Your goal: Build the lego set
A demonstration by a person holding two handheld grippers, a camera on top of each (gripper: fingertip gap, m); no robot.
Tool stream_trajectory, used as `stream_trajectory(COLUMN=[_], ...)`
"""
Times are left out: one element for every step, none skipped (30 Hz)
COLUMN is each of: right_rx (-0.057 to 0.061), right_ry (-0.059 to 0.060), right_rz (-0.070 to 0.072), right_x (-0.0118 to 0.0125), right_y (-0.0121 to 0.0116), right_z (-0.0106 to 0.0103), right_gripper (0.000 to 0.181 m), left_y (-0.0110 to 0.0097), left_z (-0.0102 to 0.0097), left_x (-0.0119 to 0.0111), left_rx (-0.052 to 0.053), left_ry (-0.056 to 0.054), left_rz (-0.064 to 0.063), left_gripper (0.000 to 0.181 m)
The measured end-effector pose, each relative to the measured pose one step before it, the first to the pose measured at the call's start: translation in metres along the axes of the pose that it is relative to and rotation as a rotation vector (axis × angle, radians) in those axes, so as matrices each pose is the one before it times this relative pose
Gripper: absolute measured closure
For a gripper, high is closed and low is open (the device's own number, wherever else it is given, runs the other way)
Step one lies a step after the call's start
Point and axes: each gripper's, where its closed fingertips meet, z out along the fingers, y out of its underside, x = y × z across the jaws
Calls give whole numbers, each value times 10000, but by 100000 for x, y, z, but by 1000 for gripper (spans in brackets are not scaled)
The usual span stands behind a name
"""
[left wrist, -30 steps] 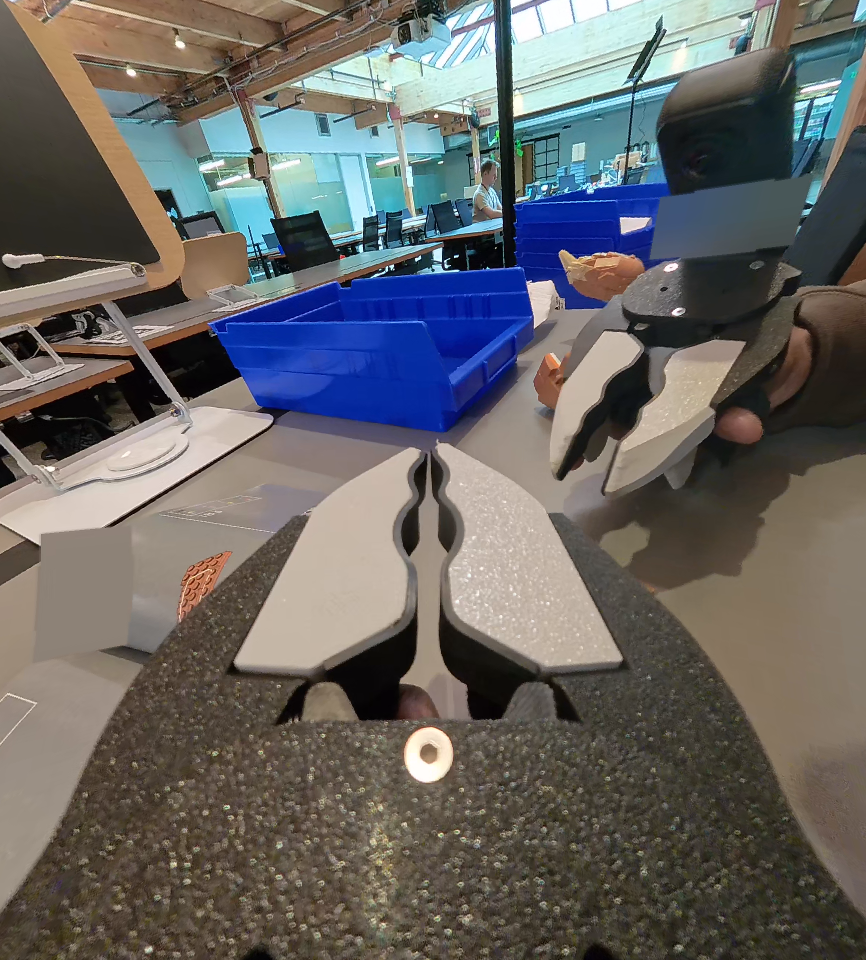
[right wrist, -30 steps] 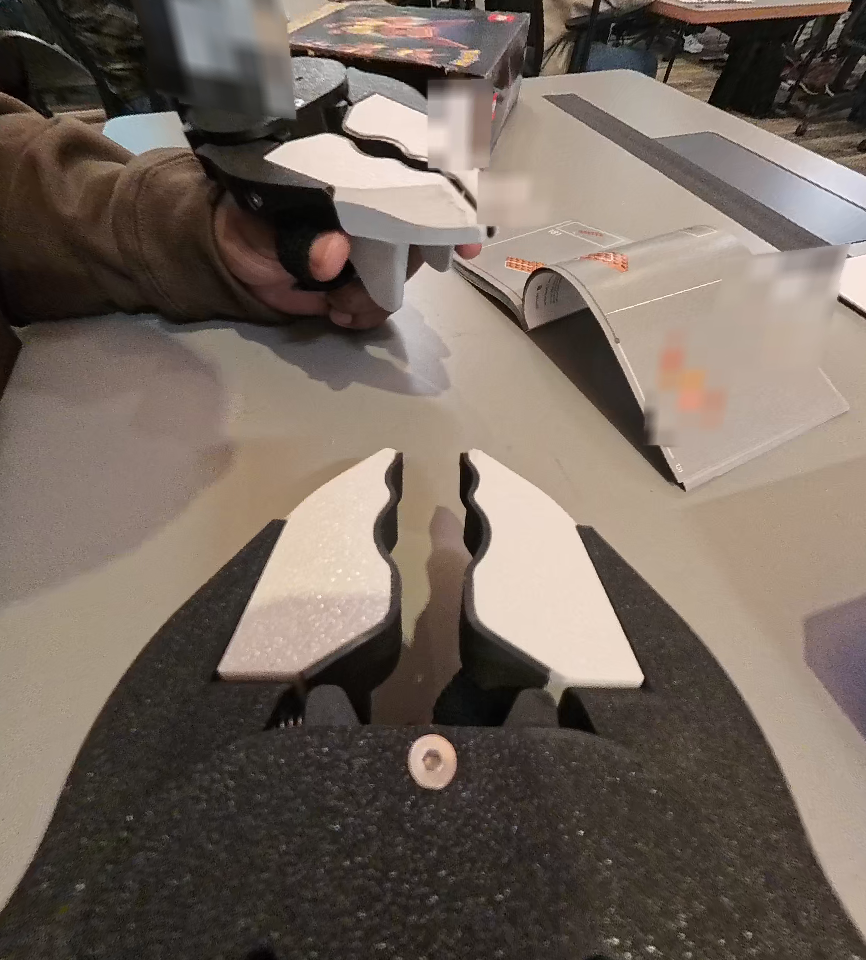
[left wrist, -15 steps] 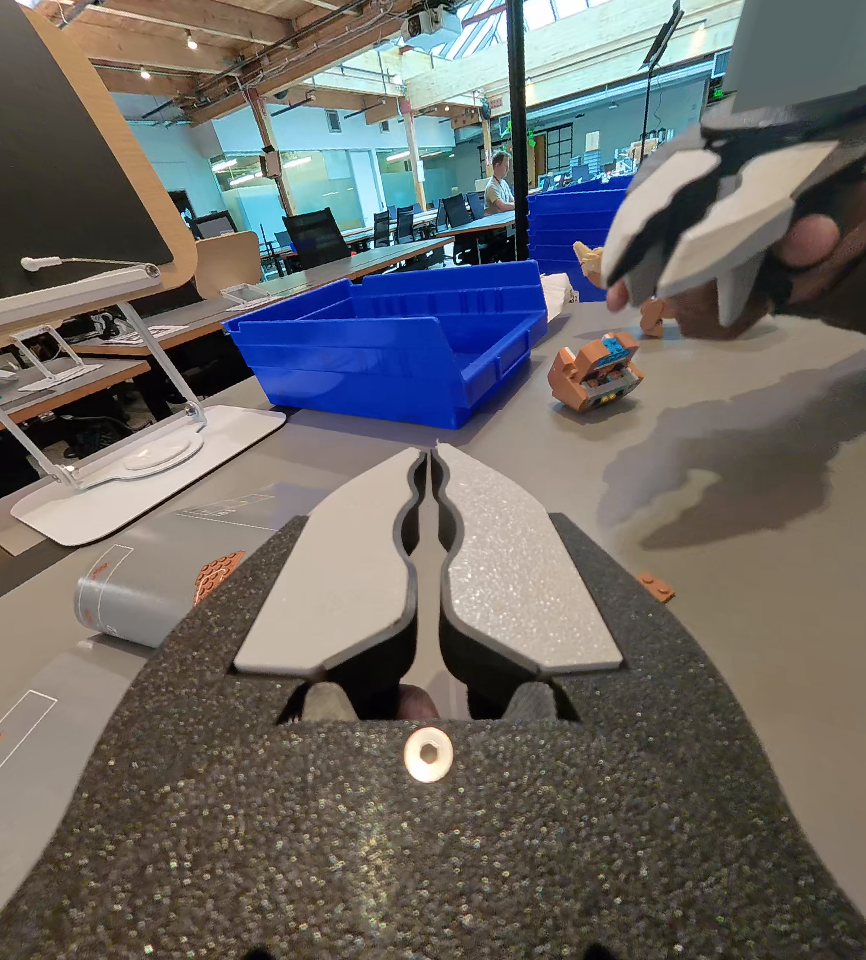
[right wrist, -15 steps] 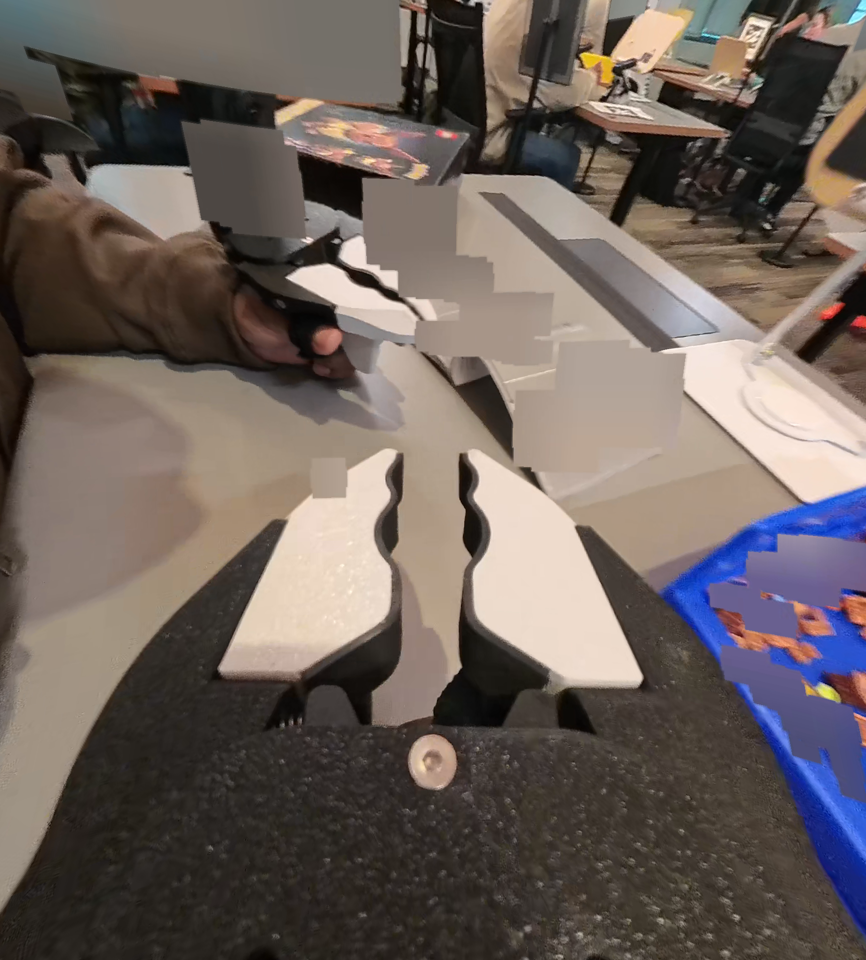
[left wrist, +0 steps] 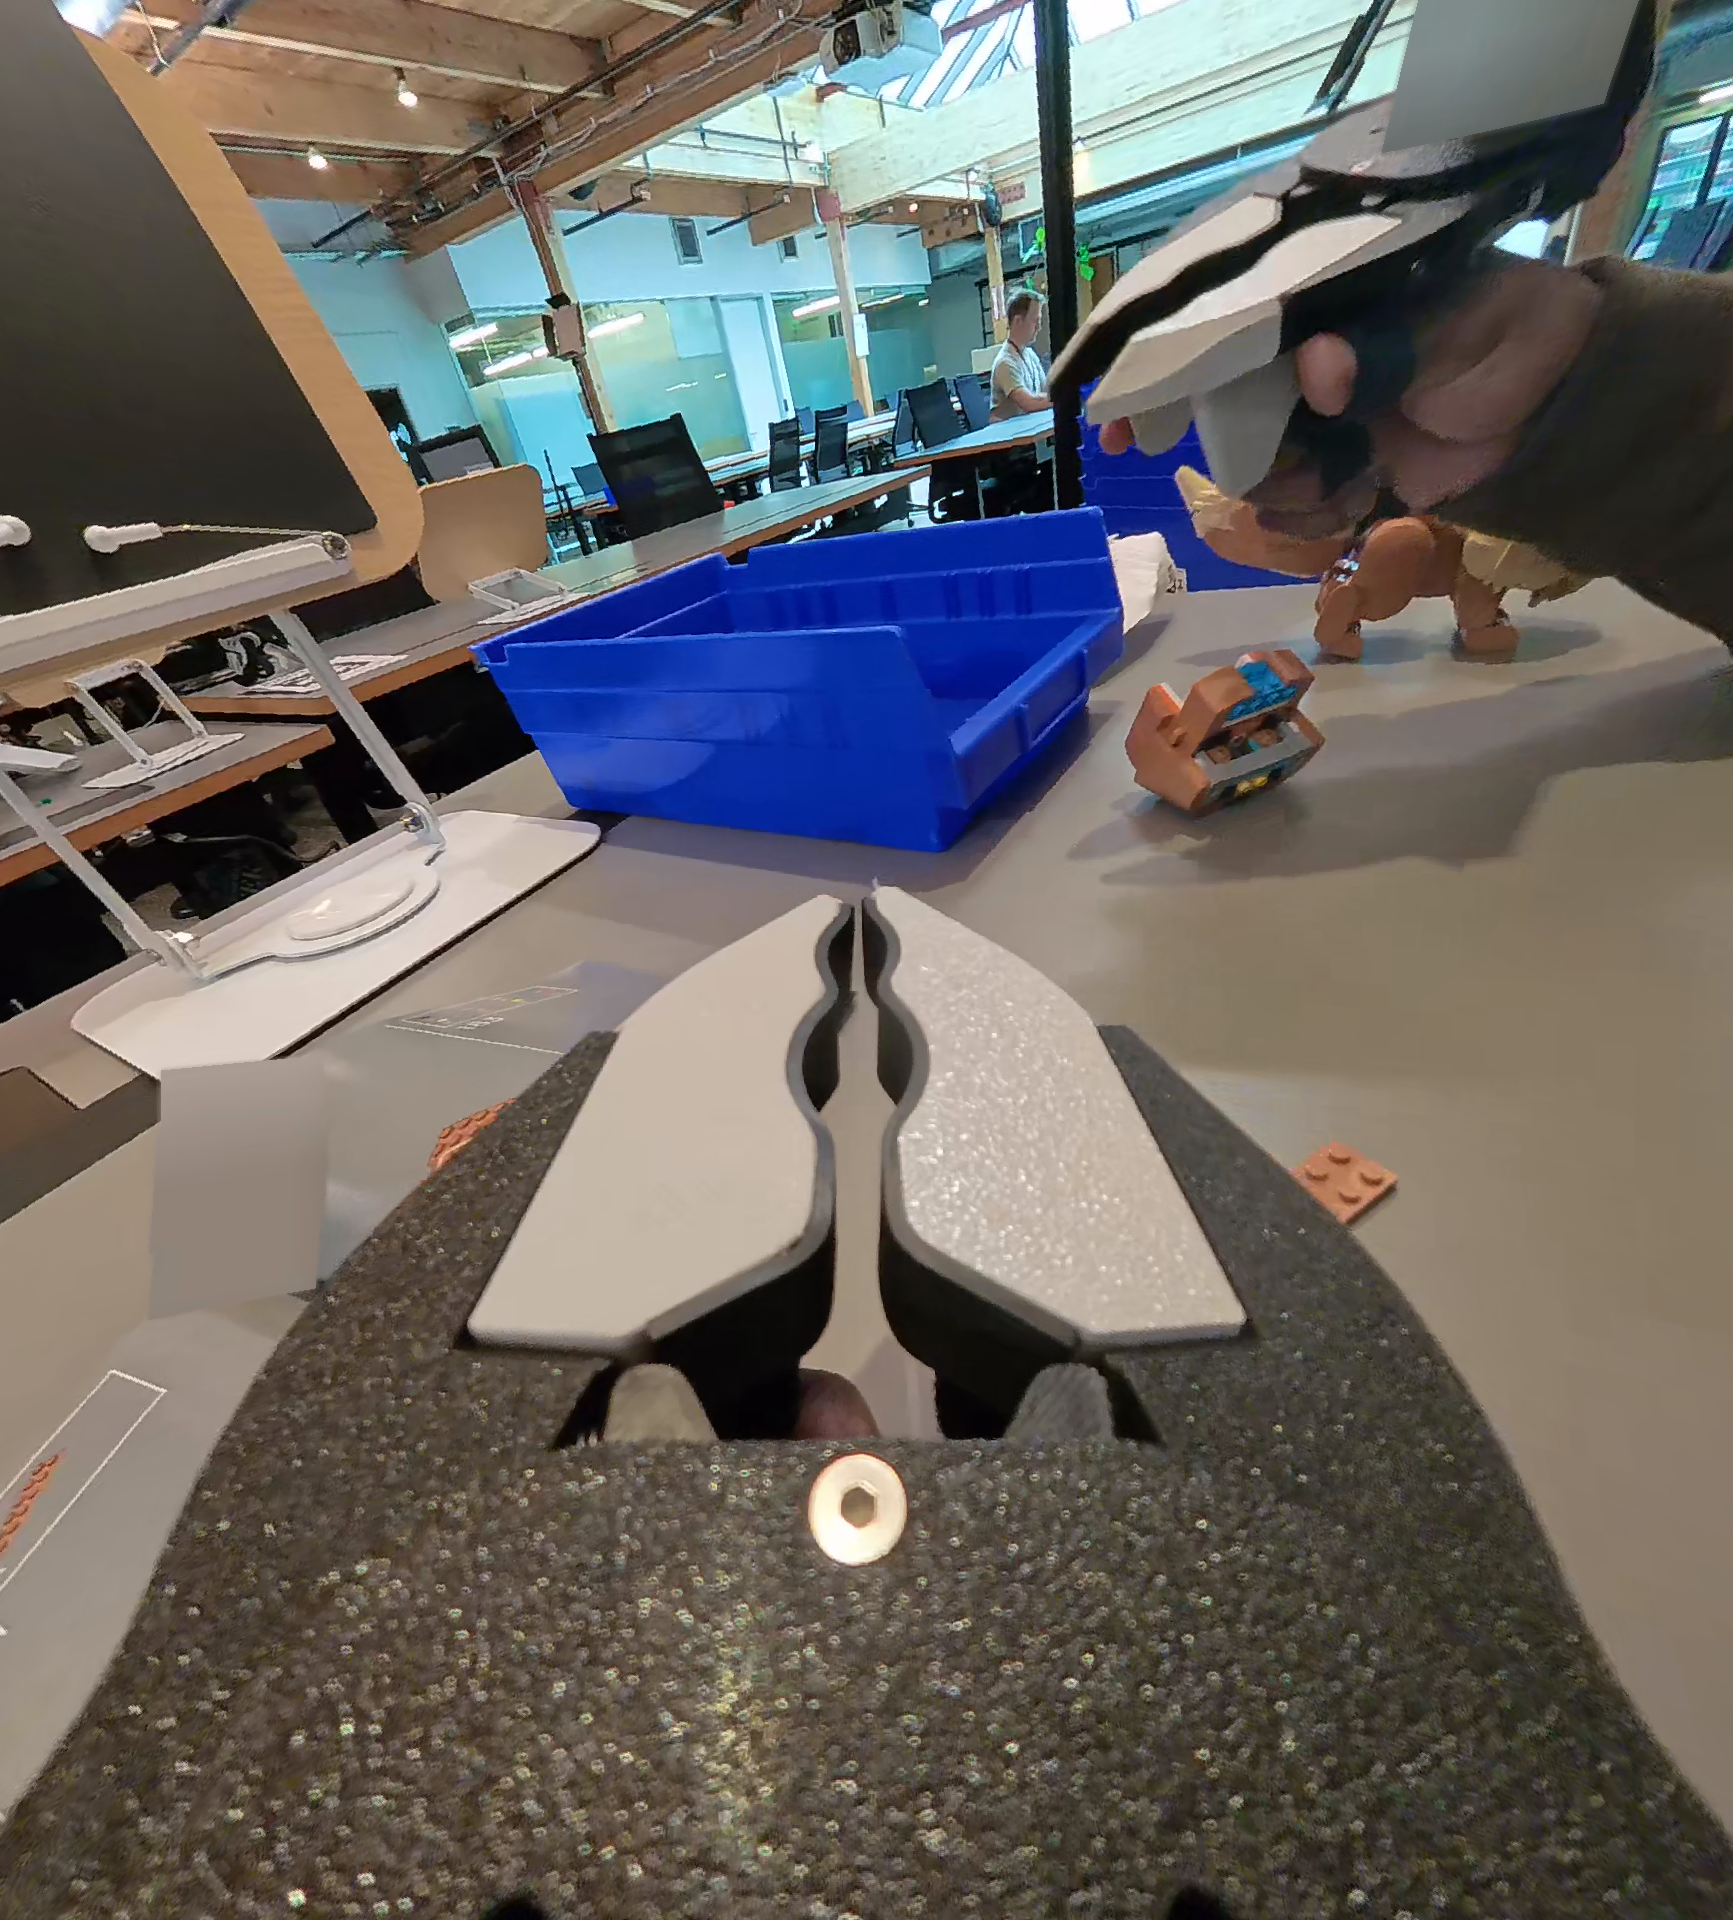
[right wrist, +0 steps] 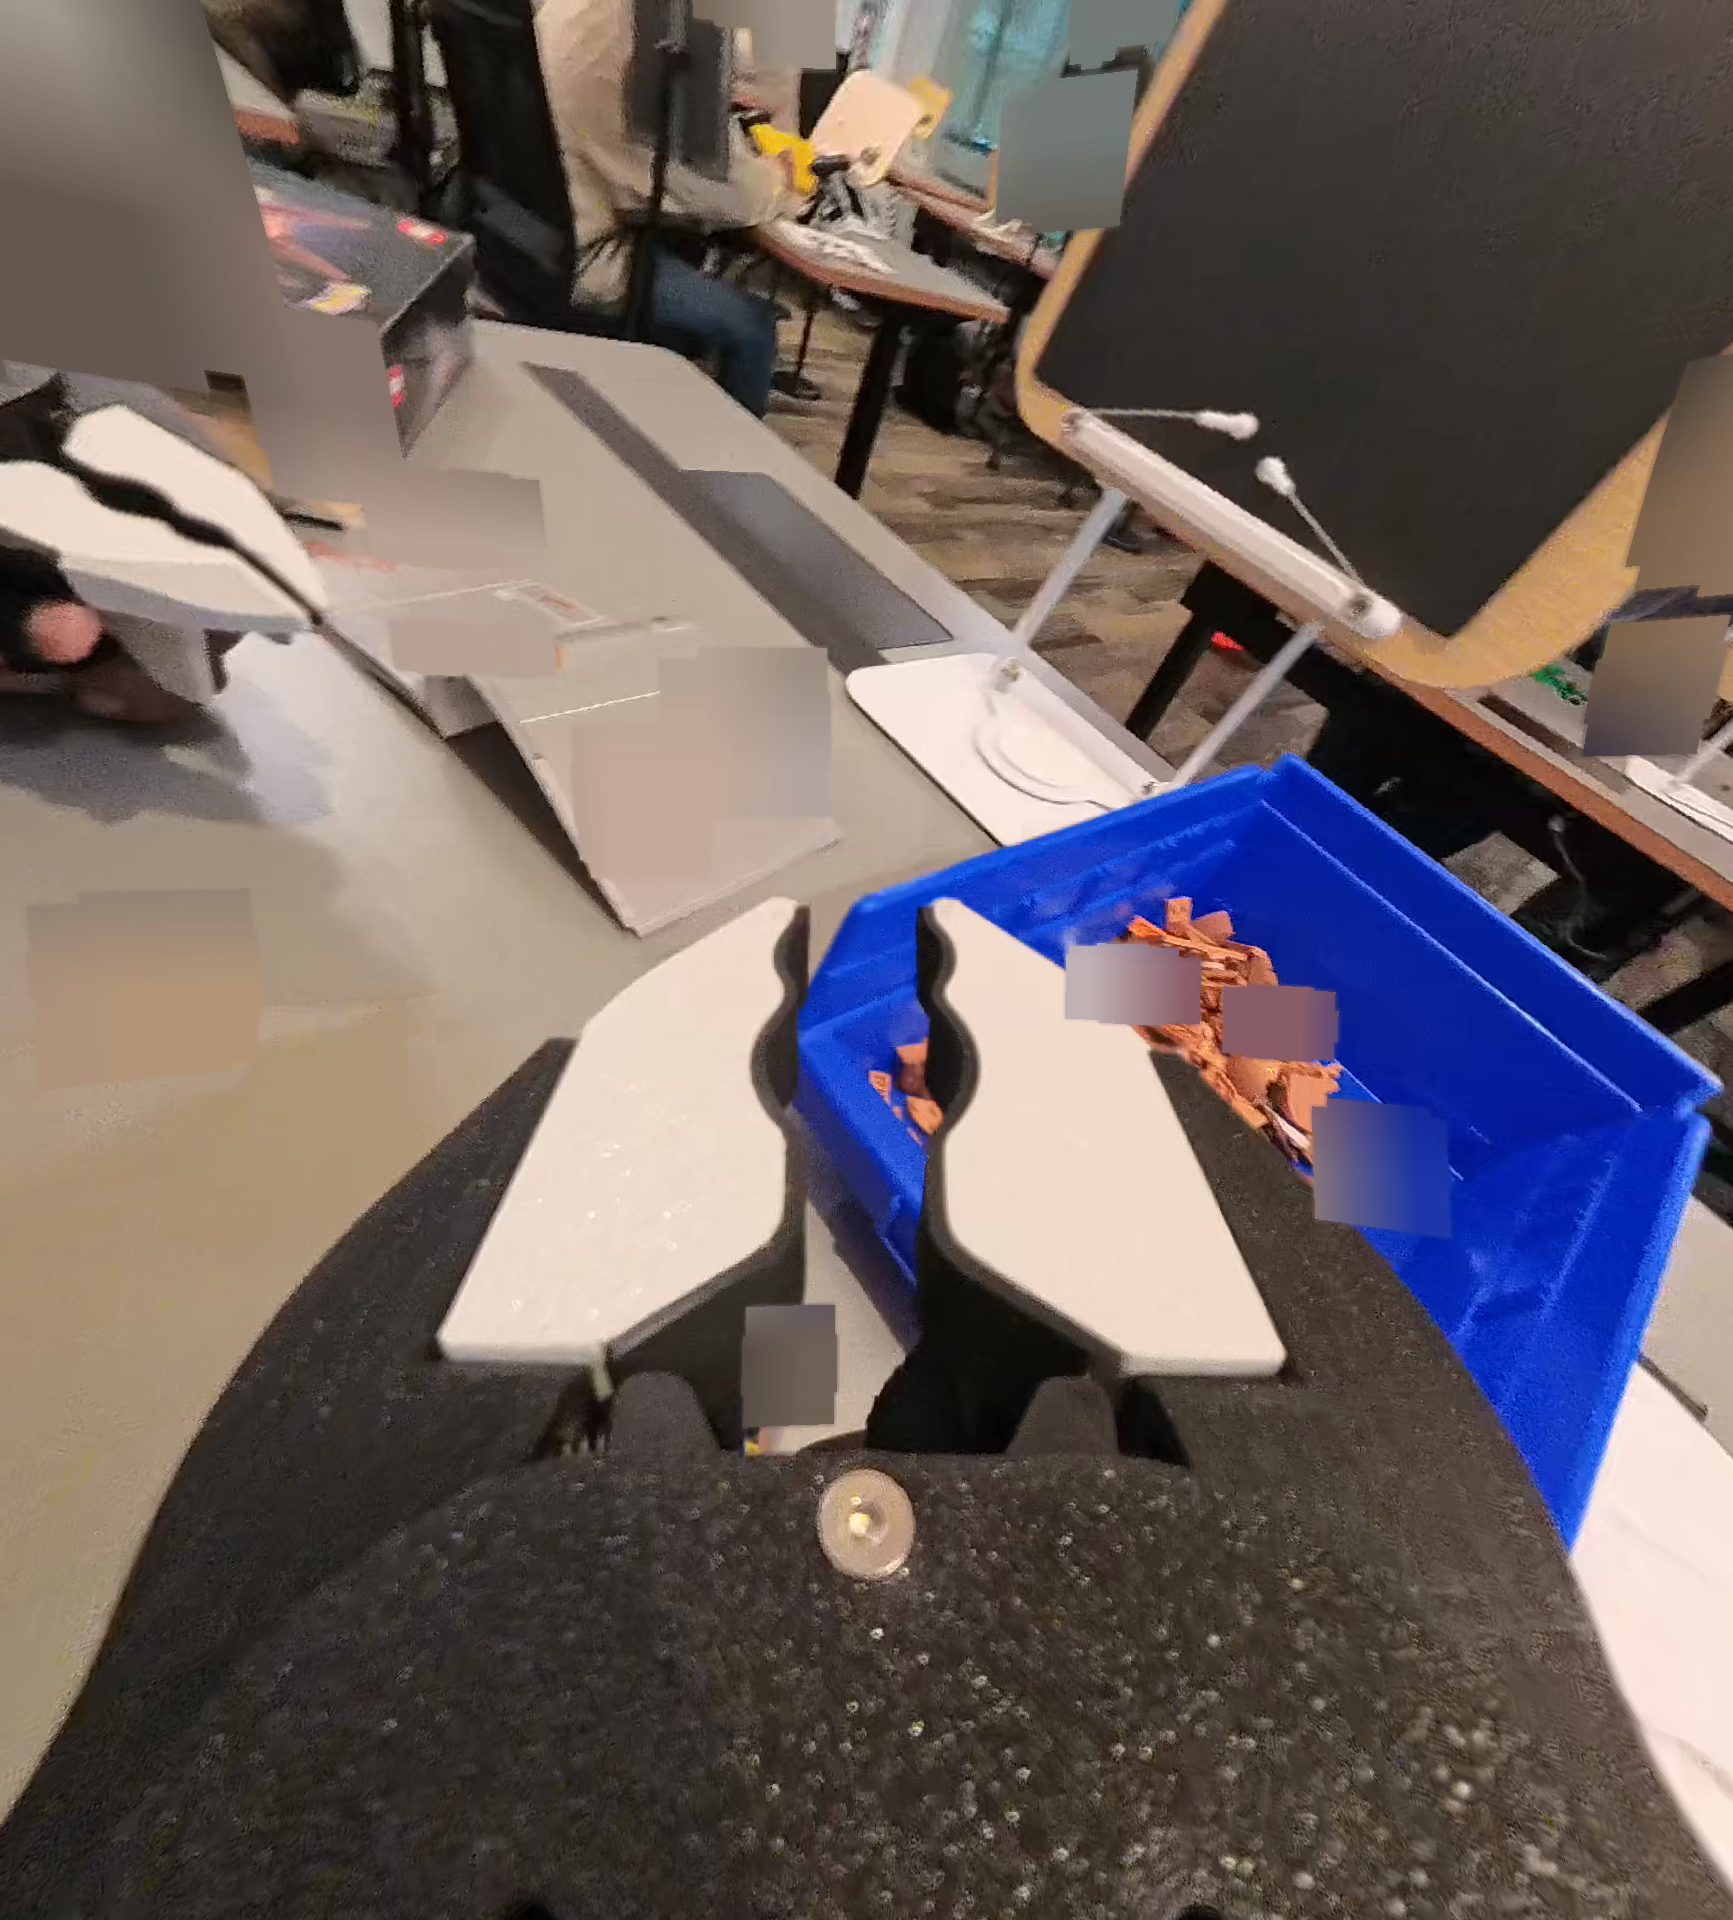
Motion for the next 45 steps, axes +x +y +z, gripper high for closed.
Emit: stream_trajectory(right_rx=[29,29,33,16,-11,-33,-27,-9,-14,-23,-16,-15,-38,-50,-46,-63,-83,-60,-27,-25,-24,-12,-5,-14,-19,-15,-19,-26,-21,-16,-12,-10,-13,-19,-22,-23,-22,-17,-9,-3,-8,-10,-9,-8,-5], right_ry=[157,121,116,123,113,102,116,131,122,98,74,45,19,31,60,65,49,38,33,5,-15,-5,2,-9,-4,12,3,-7,-7,-5,-1,-9,-21,-22,-17,-20,-20,-12,-13,-20,-18,-8,-10,-14,-8], right_rz=[148,117,115,122,114,78,24,-10,3,41,69,81,71,47,34,47,58,53,48,48,44,28,7,-5,-8,-6,1,10,12,8,3,2,3,-3,-11,-18,-22,-20,-12,-3,-1,-4,-5,-4,-6], right_x=[370,283,289,311,302,282,283,267,234,185,134,70,27,28,62,84,63,50,40,7,-29,-21,-19,-30,-33,5,-6,-7,-8,-7,-7,-26,-45,-53,-62,-60,-77,-55,-59,-51,-44,-26,-28,-42,-23], right_y=[375,375,352,359,327,287,224,166,161,156,128,94,121,111,114,145,170,121,70,58,49,24,19,37,36,45,60,71,65,50,46,29,43,46,45,46,41,29,21,1,28,21,20,21,17], right_z=[-237,-253,-232,-225,-206,-207,-209,-209,-174,-141,-107,-75,-53,-31,-28,-12,-14,-13,-3,-4,13,6,18,23,36,37,48,48,51,41,32,38,39,42,44,44,40,34,31,24,29,24,25,14,19], right_gripper=[162,162,162,163,163,163,163,163,163,164,164,164,165,165,165,165,165,165,165,165,166,166,166,166,166,166,166,166,166,166,166,166,166,166,166,166,166,166,166,166,166,166,166,166,166], left_y=[39,32,23,6,12,9,26,37,54,55,55,67,65,53,45,34,36,18,31,42,26,30,13,16,10,9,14,-5,8,14,25,49,33,8,2,9,15,4,-3,-3,2,6,0,-1,10], left_z=[10,1,-5,-10,-3,5,3,12,20,22,21,42,24,21,17,-4,1,-1,-12,1,7,0,4,10,5,6,3,-1,6,3,8,9,10,-3,10,5,10,9,3,3,10,6,11,2,1], left_x=[-156,-141,-114,-86,-65,-53,-65,-55,-65,-70,-72,-81,-79,-73,-52,-44,-29,-14,-10,-9,16,23,36,49,58,69,60,65,57,59,57,42,30,31,32,27,19,4,7,9,4,-5,6,6,11], left_rx=[-17,-9,-1,3,3,1,-6,-19,-26,-28,-28,-35,-34,-25,-21,-19,-13,-10,-13,-21,-20,-14,-11,-7,-4,-6,-8,-3,-4,-9,-19,-28,-22,-8,-3,-6,-9,-5,0,0,-4,-4,-2,-2,-3], left_ry=[-46,-30,-11,1,5,-1,-10,-12,-18,-25,-27,-25,-29,-26,-22,-14,-8,-9,-8,-1,7,10,10,15,17,20,20,17,17,18,14,9,5,7,7,6,6,2,1,2,-1,-1,1,0,2], left_rz=[8,-5,-16,-19,-13,-2,15,32,48,54,53,46,43,44,41,34,29,33,36,40,41,31,24,31,38,41,42,43,40,39,43,42,35,28,23,16,10,7,5,3,1,2,3,4,4], left_gripper=[180,180,180,180,180,180,180,180,180,180,180,180,180,180,180,180,180,180,180,180,180,180,180,180,180,180,180,180,179,179,179,179,179,179,179,179,179,179,179,179,179,179,179,179,179])
